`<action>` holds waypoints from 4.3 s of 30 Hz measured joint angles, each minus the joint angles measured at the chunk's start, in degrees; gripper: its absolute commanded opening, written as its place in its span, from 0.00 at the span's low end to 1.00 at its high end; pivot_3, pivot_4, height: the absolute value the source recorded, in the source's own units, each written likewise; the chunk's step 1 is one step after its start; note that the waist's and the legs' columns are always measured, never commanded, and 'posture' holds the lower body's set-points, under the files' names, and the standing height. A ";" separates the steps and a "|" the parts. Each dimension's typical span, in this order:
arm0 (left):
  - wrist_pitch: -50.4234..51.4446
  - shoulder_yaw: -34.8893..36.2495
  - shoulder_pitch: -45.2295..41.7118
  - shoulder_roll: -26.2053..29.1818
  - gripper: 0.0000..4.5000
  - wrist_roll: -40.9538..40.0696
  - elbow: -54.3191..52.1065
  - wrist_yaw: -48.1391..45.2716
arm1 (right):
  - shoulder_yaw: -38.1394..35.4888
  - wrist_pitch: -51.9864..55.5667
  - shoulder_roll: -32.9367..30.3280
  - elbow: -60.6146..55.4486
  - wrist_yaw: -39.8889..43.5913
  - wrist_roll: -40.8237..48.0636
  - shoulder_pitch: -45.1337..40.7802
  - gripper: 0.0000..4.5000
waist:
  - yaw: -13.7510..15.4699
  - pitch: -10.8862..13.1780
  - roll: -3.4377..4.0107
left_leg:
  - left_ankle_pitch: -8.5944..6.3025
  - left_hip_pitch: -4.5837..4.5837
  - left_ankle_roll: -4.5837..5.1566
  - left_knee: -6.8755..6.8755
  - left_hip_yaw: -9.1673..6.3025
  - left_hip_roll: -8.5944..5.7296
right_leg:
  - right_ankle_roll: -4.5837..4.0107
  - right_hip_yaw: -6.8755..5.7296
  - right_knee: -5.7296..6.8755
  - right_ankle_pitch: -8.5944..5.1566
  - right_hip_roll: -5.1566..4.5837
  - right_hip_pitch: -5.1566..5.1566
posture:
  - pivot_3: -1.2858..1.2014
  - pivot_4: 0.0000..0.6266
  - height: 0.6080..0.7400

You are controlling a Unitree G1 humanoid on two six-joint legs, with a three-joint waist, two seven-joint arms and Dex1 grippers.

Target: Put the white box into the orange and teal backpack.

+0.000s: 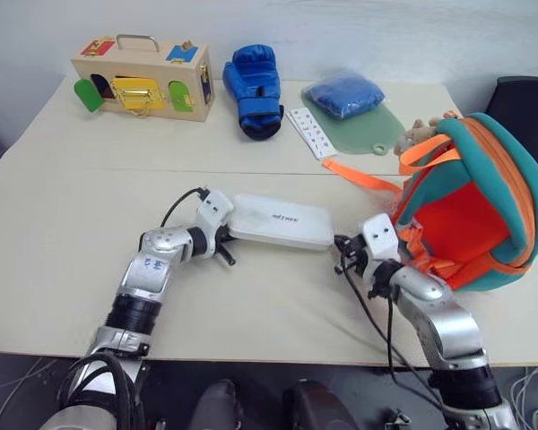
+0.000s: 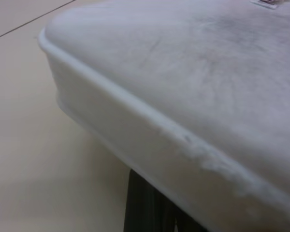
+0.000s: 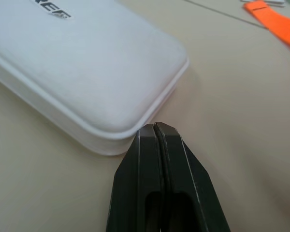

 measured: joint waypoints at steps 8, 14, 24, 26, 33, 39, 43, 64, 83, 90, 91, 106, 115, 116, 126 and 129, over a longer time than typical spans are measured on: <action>1.25 1.83 4.70 10.30 0.01 -1.05 -5.16 -5.34 | -1.42 2.71 -1.66 -4.53 0.16 0.80 2.77 0.00 | -0.30 0.00 0.00 | 0.01 0.14 -0.02 -0.10 -0.02 0.01 | 0.00 0.00 0.01 0.00 0.00 0.03 | 0.52 0.24 1.00; 0.04 2.57 2.72 12.33 0.01 -1.04 -0.81 -6.60 | -3.12 2.28 -2.83 -2.86 -0.30 0.21 1.16 0.00 | -0.19 0.01 0.00 | 0.00 0.14 0.00 -0.09 -0.02 0.00 | 0.00 0.00 0.01 0.00 0.00 0.04 | 0.52 0.24 1.00; 1.79 2.67 -1.65 6.36 0.01 -1.07 2.93 -4.19 | -0.99 0.33 -1.16 4.06 0.09 -0.25 -4.49 0.00 | -0.02 0.01 0.00 | -0.01 -0.13 0.03 -0.08 -0.03 -0.01 | 0.00 -0.03 0.00 0.00 -0.02 -0.10 | 0.52 0.24 1.00; 2.11 2.66 -1.58 6.16 0.01 -0.98 2.55 -3.99 | -0.27 0.50 -0.69 4.03 0.62 -0.07 -4.49 0.00 | -0.02 0.01 0.00 | -0.01 -0.14 0.04 -0.07 -0.03 -0.01 | 0.00 -0.03 -0.02 0.00 -0.03 -0.10 | 0.52 0.24 1.00; 3.26 2.47 0.56 6.93 0.01 -1.19 -1.04 -4.86 | 0.09 2.42 -0.64 1.65 2.23 1.13 -2.50 0.00 | -0.11 0.01 0.00 | -0.01 -0.13 0.03 -0.05 -0.03 -0.01 | 0.00 -0.04 -0.04 0.00 -0.03 -0.13 | 0.52 0.24 1.00; 4.07 2.50 3.73 9.40 0.01 -2.41 -5.41 -7.92 | -0.59 4.52 -1.33 -1.98 3.16 2.61 -0.56 0.00 | -0.19 0.02 0.00 | -0.01 -0.13 0.02 -0.05 -0.03 0.00 | 0.00 -0.04 -0.04 0.00 -0.03 -0.14 | 0.52 0.24 1.00; 5.16 2.70 5.75 11.47 0.01 -3.23 -8.09 -9.18 | -0.60 5.99 -1.83 -4.54 3.51 3.77 0.69 0.00 | -0.18 0.02 0.00 | -0.01 -0.13 0.02 -0.07 -0.05 -0.01 | 0.00 -0.04 -0.05 0.00 -0.03 -0.14 | 0.52 0.24 1.00; 27.67 1.83 -24.36 10.85 1.00 -12.20 38.62 -27.92 | 2.34 -4.17 -9.11 6.14 6.66 -3.43 -3.92 0.00 | 0.18 0.03 -0.02 | 0.04 -0.07 0.08 0.06 -0.18 -0.07 | 0.00 -0.22 0.07 0.00 -0.09 -0.09 | 0.52 0.24 1.00; 23.38 -1.57 -35.42 -2.21 1.00 -2.80 52.61 -32.59 | 5.29 -6.71 -7.61 7.72 6.79 -7.16 -4.88 0.00 | 2.95 0.02 -0.02 | 0.04 -0.04 0.26 0.06 -0.28 -0.39 | 0.00 -1.53 -0.09 0.00 -0.97 0.16 | 0.52 0.24 1.00; 24.13 -0.23 -35.89 -4.67 0.86 -2.89 54.09 -33.36 | 5.07 -7.43 -7.61 6.69 6.65 -7.23 -3.27 0.00 | 2.83 0.02 -0.02 | 0.04 -0.10 0.25 0.05 -0.29 -0.39 | 0.00 -1.57 -0.13 0.00 -0.97 0.13 | 0.52 0.24 1.00; 24.28 0.15 -35.84 -4.70 0.84 -2.92 54.60 -33.36 | 4.93 -7.50 -7.61 6.42 6.53 -7.25 -2.91 0.00 | 2.78 0.02 -0.03 | 0.05 -0.10 0.25 0.05 -0.29 -0.39 | 0.00 -1.58 -0.12 0.00 -0.96 0.11 | 0.52 0.24 1.00; 30.87 4.58 -32.71 -3.09 0.31 -7.02 50.02 -38.72 | -2.56 -3.67 -7.74 -7.42 3.78 -5.99 10.52 0.18 | 2.54 0.03 -0.03 | 0.25 -0.86 0.06 0.07 -0.34 -0.38 | 0.00 -1.66 0.23 0.00 -0.96 -0.81 | 0.52 0.24 1.00; 44.66 13.50 -26.72 -0.87 0.30 -16.95 30.82 -31.41 | -26.42 10.75 2.27 -34.53 -2.23 5.34 29.13 0.85 | 1.72 0.04 -0.01 | 0.40 -0.85 0.01 0.03 -0.42 -0.36 | 0.00 -1.73 0.25 0.00 -0.95 -0.75 | 0.52 0.24 1.00; 45.41 14.71 -25.63 -1.02 0.30 -17.81 28.26 -29.28 | -29.27 12.63 4.19 -36.38 -3.63 7.50 28.01 0.93 | 1.43 0.04 -0.01 | 0.44 -0.79 -0.01 0.03 -0.42 -0.36 | 0.00 -1.73 0.30 0.00 -0.96 -0.73 | 0.52 0.24 1.00; 42.36 22.84 -22.61 -1.70 0.30 -23.78 14.73 -17.36 | -35.73 17.69 8.17 -24.12 -13.76 15.98 3.86 0.99 | 1.40 0.05 0.01 | 0.65 -0.80 -0.23 -0.20 -0.39 -0.36 | -0.01 -1.74 0.37 0.00 -0.89 -0.92 | 0.52 0.24 1.00; 40.79 24.75 -22.33 -1.47 0.30 -25.33 13.06 -15.36 | -34.45 14.64 7.89 -17.24 -15.00 15.60 -1.60 0.99 | 1.29 0.05 0.01 | 0.59 -0.81 -0.13 -0.13 -0.34 -0.36 | -0.01 -1.73 0.36 0.01 -0.90 -0.89 | 0.52 0.24 1.00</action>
